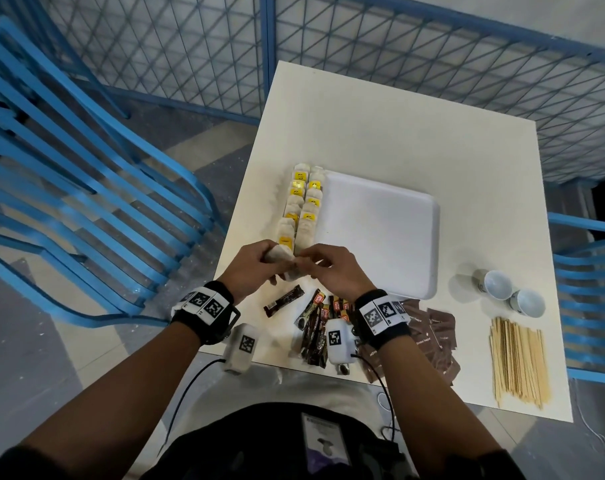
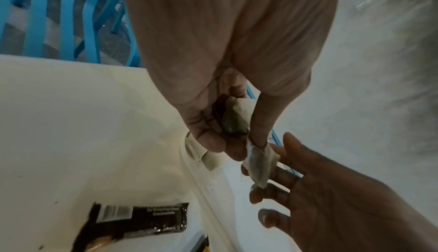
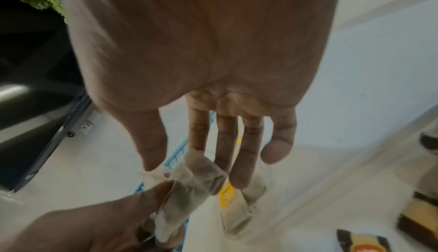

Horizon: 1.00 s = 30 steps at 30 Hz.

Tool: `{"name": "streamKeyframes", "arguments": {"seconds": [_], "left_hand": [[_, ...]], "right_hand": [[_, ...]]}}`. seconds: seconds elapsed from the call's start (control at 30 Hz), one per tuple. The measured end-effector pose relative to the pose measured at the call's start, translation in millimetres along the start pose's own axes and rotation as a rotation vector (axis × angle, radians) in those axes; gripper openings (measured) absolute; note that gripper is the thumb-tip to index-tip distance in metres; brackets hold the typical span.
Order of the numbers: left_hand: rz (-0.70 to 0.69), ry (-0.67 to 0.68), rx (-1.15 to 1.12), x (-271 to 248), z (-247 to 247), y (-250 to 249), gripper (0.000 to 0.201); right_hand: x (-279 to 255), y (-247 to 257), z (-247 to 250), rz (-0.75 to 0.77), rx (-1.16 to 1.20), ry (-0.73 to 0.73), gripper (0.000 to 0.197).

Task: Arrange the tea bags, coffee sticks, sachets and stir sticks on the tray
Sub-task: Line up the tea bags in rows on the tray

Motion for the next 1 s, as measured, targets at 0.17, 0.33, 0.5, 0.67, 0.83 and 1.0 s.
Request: {"name": "streamKeyframes", "arguments": {"seconds": [0.17, 0.33, 0.5, 0.67, 0.83, 1.0], "left_hand": [[0.026, -0.093, -0.179, 3.1, 9.5, -0.8, 0.015], [0.052, -0.101, -0.194, 3.1, 11.4, -1.8, 0.020], [-0.022, -0.098, -0.019, 5.1, 13.5, -11.1, 0.014], [-0.066, -0.047, 0.162, 2.7, 7.4, -22.6, 0.016], [-0.066, -0.064, 0.149, 4.8, 7.8, -26.3, 0.018], [-0.001, -0.152, -0.003, 9.3, 20.0, -19.1, 0.024]], "right_hand": [[6.2, 0.6, 11.5, -0.004, 0.046, -0.110, 0.003], [6.5, -1.8, 17.7, -0.049, 0.226, -0.194, 0.006], [7.0, 3.4, 10.2, -0.059, 0.191, -0.149, 0.005], [9.8, 20.5, 8.8, 0.066, -0.091, -0.141, 0.013], [12.4, 23.5, 20.9, 0.078, -0.023, -0.217, 0.002], [13.0, 18.5, 31.3, 0.075, 0.068, -0.255, 0.005]]}}
Point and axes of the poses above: each hand's wrist, its own x-axis towards the middle knuckle, its own z-axis out of the back of the hand, y = z × x, the point moved 10 cm from there along x, towards the middle knuckle, and after that the axes turned 9 degrees about -x, right-handed, at the moved point
